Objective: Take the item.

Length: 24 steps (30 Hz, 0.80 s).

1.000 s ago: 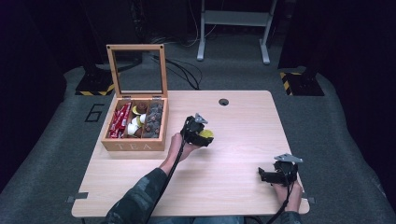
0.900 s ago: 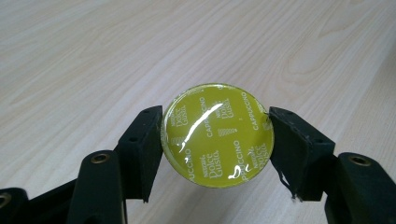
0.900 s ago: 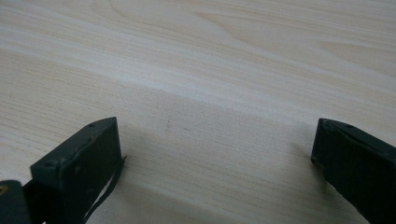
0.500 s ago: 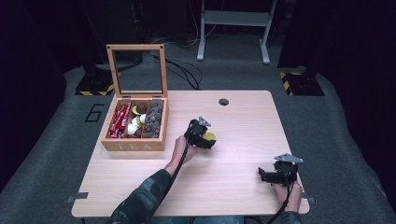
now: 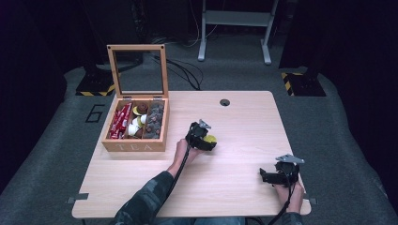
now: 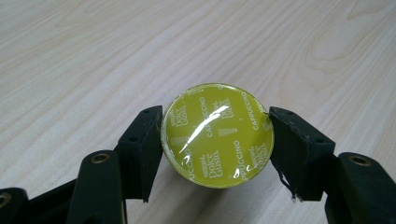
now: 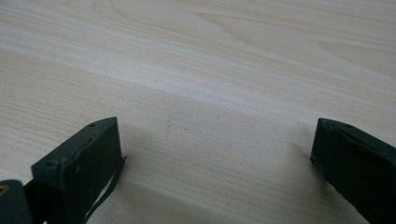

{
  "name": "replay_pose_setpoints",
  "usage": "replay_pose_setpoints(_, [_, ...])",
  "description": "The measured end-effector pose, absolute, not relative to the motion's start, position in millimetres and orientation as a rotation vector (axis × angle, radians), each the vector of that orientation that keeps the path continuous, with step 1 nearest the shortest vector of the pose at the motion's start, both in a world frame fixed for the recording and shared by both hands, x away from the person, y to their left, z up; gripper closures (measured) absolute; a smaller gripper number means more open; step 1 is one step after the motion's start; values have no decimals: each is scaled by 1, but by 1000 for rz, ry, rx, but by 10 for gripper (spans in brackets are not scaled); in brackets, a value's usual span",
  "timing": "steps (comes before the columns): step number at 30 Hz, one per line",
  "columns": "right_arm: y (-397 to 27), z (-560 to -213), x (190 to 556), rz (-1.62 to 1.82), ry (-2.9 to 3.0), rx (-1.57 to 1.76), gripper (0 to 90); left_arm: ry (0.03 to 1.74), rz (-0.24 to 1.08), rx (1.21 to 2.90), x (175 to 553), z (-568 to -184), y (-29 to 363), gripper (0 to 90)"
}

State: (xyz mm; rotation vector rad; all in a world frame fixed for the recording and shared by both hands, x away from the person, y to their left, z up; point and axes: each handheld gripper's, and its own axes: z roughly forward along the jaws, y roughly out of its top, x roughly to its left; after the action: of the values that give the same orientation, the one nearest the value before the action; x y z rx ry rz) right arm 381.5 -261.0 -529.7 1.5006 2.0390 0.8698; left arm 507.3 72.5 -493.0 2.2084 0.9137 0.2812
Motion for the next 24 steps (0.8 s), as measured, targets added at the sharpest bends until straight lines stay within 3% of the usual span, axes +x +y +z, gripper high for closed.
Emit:
replay_pose_setpoints(12, [-261, -530, 381, 870, 2039, 1501, 12, 919, 278, 2196, 508, -497, 72, 370])
replay_pose_setpoints(18, [-261, -530, 381, 870, 2039, 1501, 12, 926, 279, 2210, 505, -497, 71, 199])
replay_pose_setpoints(24, [-261, -530, 382, 871, 2042, 1498, 14, 914, 268, 2209, 502, -494, 73, 147])
